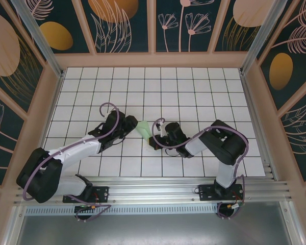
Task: Fold a paper plane with a square sheet of paper (pick it up from the middle)
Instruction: Fold the wing for the fifth time at the center of the table.
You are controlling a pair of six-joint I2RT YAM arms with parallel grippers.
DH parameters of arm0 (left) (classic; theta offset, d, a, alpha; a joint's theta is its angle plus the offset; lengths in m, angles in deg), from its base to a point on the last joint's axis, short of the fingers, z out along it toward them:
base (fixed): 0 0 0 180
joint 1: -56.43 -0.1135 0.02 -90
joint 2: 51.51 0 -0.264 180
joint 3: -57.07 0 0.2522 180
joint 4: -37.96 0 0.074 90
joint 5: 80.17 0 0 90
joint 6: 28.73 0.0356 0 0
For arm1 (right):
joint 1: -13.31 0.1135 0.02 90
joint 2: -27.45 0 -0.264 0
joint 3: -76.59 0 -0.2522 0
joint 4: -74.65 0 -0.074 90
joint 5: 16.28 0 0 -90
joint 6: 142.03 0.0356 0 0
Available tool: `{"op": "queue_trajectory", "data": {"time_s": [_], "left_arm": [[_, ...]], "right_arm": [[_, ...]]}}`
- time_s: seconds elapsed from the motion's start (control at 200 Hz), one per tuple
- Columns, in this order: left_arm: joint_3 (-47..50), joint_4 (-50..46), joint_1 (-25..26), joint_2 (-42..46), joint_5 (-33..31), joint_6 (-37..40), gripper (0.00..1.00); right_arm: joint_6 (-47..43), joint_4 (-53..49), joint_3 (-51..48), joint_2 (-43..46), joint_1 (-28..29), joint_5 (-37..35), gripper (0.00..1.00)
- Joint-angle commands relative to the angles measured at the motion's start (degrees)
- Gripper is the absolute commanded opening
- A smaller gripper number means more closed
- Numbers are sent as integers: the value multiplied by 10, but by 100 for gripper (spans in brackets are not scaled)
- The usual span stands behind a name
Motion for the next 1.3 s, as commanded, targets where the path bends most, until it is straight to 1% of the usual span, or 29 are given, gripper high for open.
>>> {"op": "queue_trajectory", "data": {"time_s": [0.0, 0.295, 0.646, 1.071, 1.296], "left_arm": [[18, 71, -3, -13, 43, -4, 50], [42, 147, -3, -43, 92, -7, 47], [40, 255, -3, -114, 153, -9, 45], [35, 339, -3, -190, 187, -17, 45], [36, 373, -2, -215, 184, -13, 45]], "right_arm": [[53, 48, -10, -12, -10, 33, 0], [124, 66, -13, -38, -40, 88, 0], [178, 74, -12, -62, -53, 112, 0], [199, 63, -16, -74, -57, 102, 0], [201, 58, -15, -77, -57, 105, 0]]}}
